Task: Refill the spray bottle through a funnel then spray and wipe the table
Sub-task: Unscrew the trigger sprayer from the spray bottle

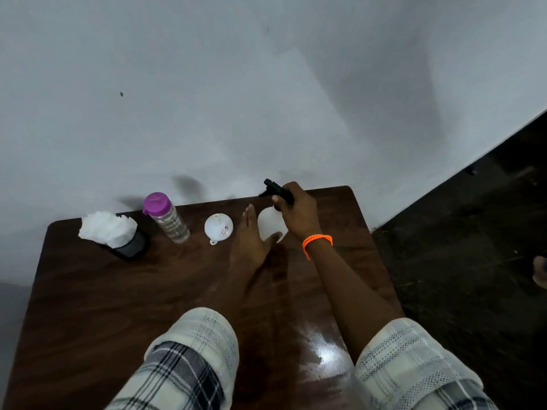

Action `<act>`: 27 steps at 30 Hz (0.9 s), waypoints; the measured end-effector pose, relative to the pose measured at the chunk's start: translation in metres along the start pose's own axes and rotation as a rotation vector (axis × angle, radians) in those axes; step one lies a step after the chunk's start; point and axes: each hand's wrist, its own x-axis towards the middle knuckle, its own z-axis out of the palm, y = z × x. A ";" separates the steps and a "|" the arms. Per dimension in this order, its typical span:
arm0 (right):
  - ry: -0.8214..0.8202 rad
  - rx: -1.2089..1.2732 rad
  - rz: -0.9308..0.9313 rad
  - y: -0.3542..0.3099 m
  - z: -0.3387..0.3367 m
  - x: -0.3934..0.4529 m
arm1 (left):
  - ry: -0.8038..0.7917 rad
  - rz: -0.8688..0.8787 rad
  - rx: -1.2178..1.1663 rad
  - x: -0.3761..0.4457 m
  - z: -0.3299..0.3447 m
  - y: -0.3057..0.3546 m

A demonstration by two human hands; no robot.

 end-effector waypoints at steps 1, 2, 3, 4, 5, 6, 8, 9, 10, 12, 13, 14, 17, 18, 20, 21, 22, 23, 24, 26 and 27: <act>0.010 0.019 0.014 -0.004 -0.004 -0.004 | -0.011 -0.013 -0.033 -0.008 0.000 0.002; 0.016 0.038 0.030 -0.010 -0.008 -0.008 | -0.009 -0.022 -0.063 -0.016 0.002 0.004; 0.015 0.051 0.049 -0.014 -0.012 -0.011 | -0.004 -0.036 -0.092 -0.024 0.003 0.005; 0.005 0.059 0.069 -0.017 -0.016 -0.015 | 0.005 -0.051 -0.124 -0.031 0.004 0.007; -0.013 0.061 0.081 -0.021 -0.021 -0.019 | 0.015 -0.069 -0.155 -0.037 0.004 0.008; -0.037 0.056 0.081 -0.024 -0.025 -0.024 | 0.025 -0.082 -0.176 -0.042 0.004 0.008; -0.097 0.039 0.060 -0.031 -0.035 -0.032 | 0.044 -0.073 -0.171 -0.054 0.000 0.010; -0.130 0.036 0.046 -0.034 -0.040 -0.035 | 0.046 -0.047 -0.163 -0.059 -0.003 0.010; -0.165 0.036 0.028 -0.038 -0.046 -0.038 | 0.046 -0.017 -0.162 -0.065 -0.008 0.012; -0.233 0.004 0.006 -0.046 -0.057 -0.043 | 0.023 0.019 -0.154 -0.078 -0.023 0.018; -0.262 -0.023 -0.002 -0.051 -0.063 -0.044 | -0.001 0.022 -0.135 -0.084 -0.031 0.021; -0.289 -0.050 -0.011 -0.056 -0.068 -0.045 | -0.023 0.025 -0.111 -0.088 -0.038 0.024; -0.336 -0.113 -0.030 -0.068 -0.078 -0.049 | -0.081 0.044 -0.047 -0.100 -0.055 0.028; -0.334 -0.118 -0.021 -0.072 -0.080 -0.051 | -0.103 0.047 -0.038 -0.103 -0.060 0.029; -0.319 -0.110 0.011 -0.076 -0.080 -0.054 | -0.131 0.052 -0.033 -0.108 -0.069 0.028; -0.318 -0.097 0.022 -0.078 -0.079 -0.057 | -0.138 0.058 -0.033 -0.111 -0.075 0.027; -0.331 -0.072 0.025 -0.082 -0.079 -0.061 | -0.145 0.069 -0.033 -0.114 -0.081 0.026; -0.364 -0.036 0.018 -0.086 -0.079 -0.064 | -0.164 0.077 -0.034 -0.117 -0.087 0.023; -0.417 0.006 0.002 -0.089 -0.079 -0.067 | -0.196 0.079 -0.045 -0.120 -0.093 0.022; -0.554 0.113 -0.034 -0.097 -0.080 -0.074 | -0.268 0.068 -0.062 -0.126 -0.102 0.015; -0.618 0.161 -0.034 -0.102 -0.081 -0.078 | -0.281 0.068 -0.055 -0.130 -0.106 0.012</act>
